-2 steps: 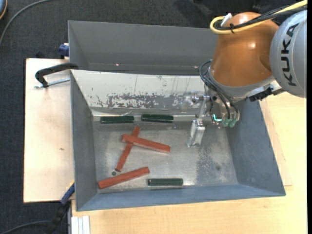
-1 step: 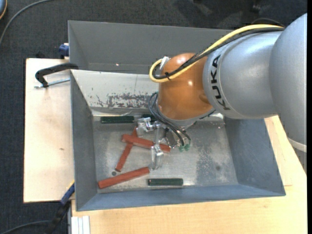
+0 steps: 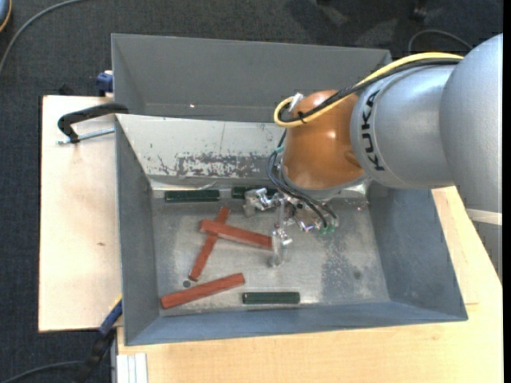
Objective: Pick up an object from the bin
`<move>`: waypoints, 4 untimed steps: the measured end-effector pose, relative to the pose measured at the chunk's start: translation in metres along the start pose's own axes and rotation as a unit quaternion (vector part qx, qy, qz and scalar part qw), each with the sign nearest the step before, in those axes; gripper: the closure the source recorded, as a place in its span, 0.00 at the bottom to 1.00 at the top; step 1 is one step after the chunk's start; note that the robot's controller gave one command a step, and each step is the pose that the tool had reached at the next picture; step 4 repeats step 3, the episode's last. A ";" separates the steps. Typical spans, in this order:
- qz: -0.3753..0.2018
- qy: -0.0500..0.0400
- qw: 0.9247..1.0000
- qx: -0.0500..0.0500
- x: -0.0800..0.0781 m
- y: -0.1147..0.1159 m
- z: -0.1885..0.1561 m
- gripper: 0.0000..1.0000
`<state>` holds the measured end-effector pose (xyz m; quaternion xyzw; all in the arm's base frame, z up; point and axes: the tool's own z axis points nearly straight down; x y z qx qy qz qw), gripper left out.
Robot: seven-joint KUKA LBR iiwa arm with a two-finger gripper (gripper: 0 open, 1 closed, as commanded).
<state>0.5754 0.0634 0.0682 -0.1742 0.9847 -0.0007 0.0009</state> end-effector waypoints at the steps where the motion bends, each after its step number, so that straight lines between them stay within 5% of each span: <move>1: 0.008 0.001 1.000 -0.001 0.034 -0.002 -0.010 0.00; 2: 0.007 0.000 1.000 -0.001 0.032 -0.002 -0.010 1.00; 3: -0.017 -0.006 1.000 0.001 0.046 -0.011 -0.147 1.00; 4: -0.017 -0.006 1.000 0.001 0.046 -0.011 -0.147 1.00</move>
Offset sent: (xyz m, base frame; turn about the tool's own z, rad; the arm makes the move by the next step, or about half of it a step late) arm -0.0301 -0.0135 0.0087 0.0135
